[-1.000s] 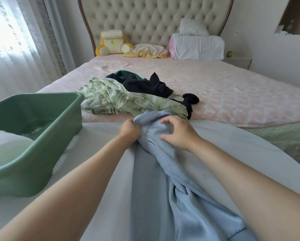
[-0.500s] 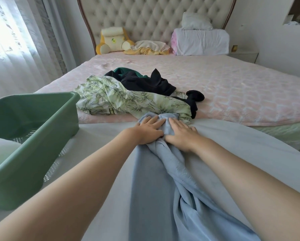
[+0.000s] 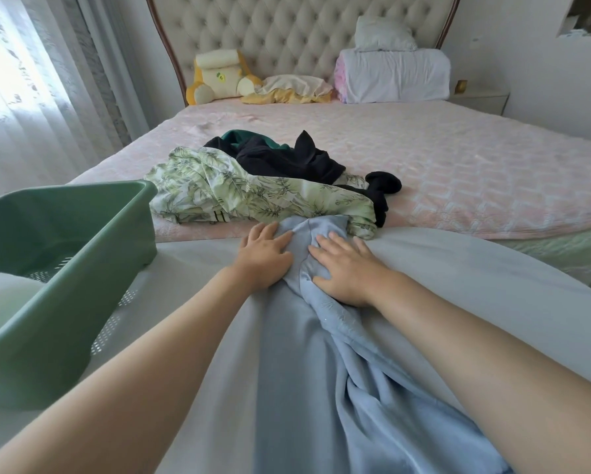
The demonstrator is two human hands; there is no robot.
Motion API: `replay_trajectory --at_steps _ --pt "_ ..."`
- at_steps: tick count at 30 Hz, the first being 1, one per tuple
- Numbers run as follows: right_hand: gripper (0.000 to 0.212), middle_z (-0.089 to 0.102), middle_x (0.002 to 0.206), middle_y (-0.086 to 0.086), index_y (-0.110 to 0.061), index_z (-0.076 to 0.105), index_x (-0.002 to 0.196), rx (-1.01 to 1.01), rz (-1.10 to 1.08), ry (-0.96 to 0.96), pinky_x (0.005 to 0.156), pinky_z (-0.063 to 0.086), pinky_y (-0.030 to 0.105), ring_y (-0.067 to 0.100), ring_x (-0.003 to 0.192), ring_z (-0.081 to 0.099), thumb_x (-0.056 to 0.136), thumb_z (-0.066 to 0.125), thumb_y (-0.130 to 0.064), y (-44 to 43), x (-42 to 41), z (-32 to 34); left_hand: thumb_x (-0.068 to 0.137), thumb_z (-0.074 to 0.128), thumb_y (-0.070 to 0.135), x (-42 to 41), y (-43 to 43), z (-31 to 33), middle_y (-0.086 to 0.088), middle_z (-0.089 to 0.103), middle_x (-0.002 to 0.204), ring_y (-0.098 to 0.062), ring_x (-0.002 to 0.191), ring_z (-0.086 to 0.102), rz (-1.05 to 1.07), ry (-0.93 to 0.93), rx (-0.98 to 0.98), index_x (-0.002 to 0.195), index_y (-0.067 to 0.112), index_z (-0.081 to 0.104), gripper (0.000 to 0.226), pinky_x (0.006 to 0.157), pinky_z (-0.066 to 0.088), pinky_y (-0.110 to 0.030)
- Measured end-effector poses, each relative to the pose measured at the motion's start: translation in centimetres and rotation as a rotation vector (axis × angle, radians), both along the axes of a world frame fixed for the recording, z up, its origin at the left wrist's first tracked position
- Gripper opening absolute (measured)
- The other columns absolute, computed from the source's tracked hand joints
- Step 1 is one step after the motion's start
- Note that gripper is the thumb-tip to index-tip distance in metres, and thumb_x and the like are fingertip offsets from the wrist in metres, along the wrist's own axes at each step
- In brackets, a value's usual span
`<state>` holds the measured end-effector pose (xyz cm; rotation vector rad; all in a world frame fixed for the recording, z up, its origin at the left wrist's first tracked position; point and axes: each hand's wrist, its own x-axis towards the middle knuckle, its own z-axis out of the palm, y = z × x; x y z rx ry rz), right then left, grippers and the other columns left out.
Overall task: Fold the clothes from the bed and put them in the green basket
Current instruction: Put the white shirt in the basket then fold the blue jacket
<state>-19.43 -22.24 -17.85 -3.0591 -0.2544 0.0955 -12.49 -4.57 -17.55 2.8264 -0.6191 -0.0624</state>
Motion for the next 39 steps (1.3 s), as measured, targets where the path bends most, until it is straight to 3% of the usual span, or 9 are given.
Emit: replay_trajectory --at_steps 5,9,13,16,19,24,28,35,39 --pt "0.068 -0.001 0.169 0.000 -0.029 0.020 0.159 0.051 -0.037 -0.008 0.124 0.000 0.050 0.017 0.155 -0.006 0.099 0.035 -0.057 0.2 -1.5 0.9 0.084 0.033 0.027 -4.5 1.3 0.7 -0.001 0.034 0.156 -0.021 0.144 0.019 -0.060 -0.303 -0.240 0.139 0.022 0.054 0.059 0.117 0.018 -0.042" --pt "0.063 0.014 0.167 0.005 -0.025 0.034 0.154 0.121 -0.095 -0.043 0.121 0.020 0.044 0.025 0.153 0.015 0.098 0.047 -0.053 -0.3 -4.4 3.5 0.081 0.039 0.020 -9.0 1.2 1.6 0.001 0.052 0.126 -0.021 0.118 0.039 -0.180 -0.289 -0.355 0.119 0.018 0.064 0.045 0.101 0.032 -0.031" --pt "0.043 0.048 0.140 0.003 -0.022 0.053 0.136 0.233 -0.162 -0.032 0.102 0.042 0.037 0.025 0.127 0.049 0.096 0.051 -0.037 -0.7 -8.1 5.2 0.082 0.044 0.018 -12.9 1.3 0.9 0.006 0.050 0.105 -0.015 0.096 0.041 -0.247 -0.265 -0.389 0.104 0.018 0.061 0.028 0.086 0.038 -0.031" --pt "0.033 0.067 0.109 0.005 -0.012 0.066 0.105 0.339 -0.260 0.117 0.088 0.049 0.037 0.025 0.099 0.062 0.096 0.046 -0.037 -0.5 -11.7 5.5 0.090 0.051 0.017 -15.9 1.6 0.9 0.012 0.044 0.102 -0.015 0.101 0.043 -0.255 -0.156 -0.352 0.106 0.021 0.060 0.019 0.085 0.032 -0.024" --pt "0.028 0.063 0.084 -0.001 -0.012 0.059 0.081 0.355 -0.254 0.285 0.071 0.044 0.035 0.019 0.078 0.057 0.089 0.048 -0.037 -0.2 -15.4 5.1 0.093 0.052 0.024 -19.0 1.7 0.5 0.010 0.049 0.107 -0.013 0.106 0.043 -0.258 -0.020 -0.305 0.109 0.023 0.059 0.017 0.089 0.032 -0.022" --pt "0.025 0.066 0.106 0.004 -0.017 0.062 0.107 0.213 -0.277 0.357 0.088 0.053 0.038 0.023 0.096 0.062 0.085 0.059 -0.027 -0.8 -19.2 5.5 0.093 0.053 0.029 -24.1 2.2 0.5 0.009 0.053 0.104 -0.015 0.106 0.048 -0.289 -0.013 -0.292 0.104 0.024 0.058 0.013 0.094 0.039 -0.026" --pt "0.011 0.059 0.086 0.004 -0.018 0.055 0.080 0.107 -0.284 0.280 0.059 0.040 0.030 0.023 0.078 0.057 0.090 0.051 -0.017 -1.2 -20.1 5.5 0.090 0.053 0.046 -28.0 2.2 1.3 0.012 0.050 0.123 -0.011 0.118 0.041 -0.391 0.006 -0.302 0.121 0.028 0.055 0.036 0.102 0.036 -0.027" --pt "0.023 0.056 0.069 0.010 -0.010 0.053 0.072 0.221 -0.299 0.224 0.046 0.040 0.026 0.026 0.058 0.054 0.094 0.054 -0.017 -1.0 -22.9 9.8 0.090 0.051 0.067 -32.3 2.3 0.4 0.008 0.002 0.165 -0.009 0.150 -0.005 -0.600 0.181 0.069 0.153 0.050 0.018 0.073 0.122 -0.007 -0.039" --pt "0.030 0.048 0.063 0.003 -0.011 0.052 0.071 0.455 -0.172 0.334 0.051 0.039 0.026 0.017 0.053 0.045 0.093 0.067 -0.026 2.0 -25.5 11.1 0.097 0.055 0.022 -30.9 3.3 3.1 0.009 0.055 0.139 -0.004 0.123 0.049 -0.379 0.408 -0.356 0.121 0.035 0.069 0.031 0.107 0.034 -0.021"
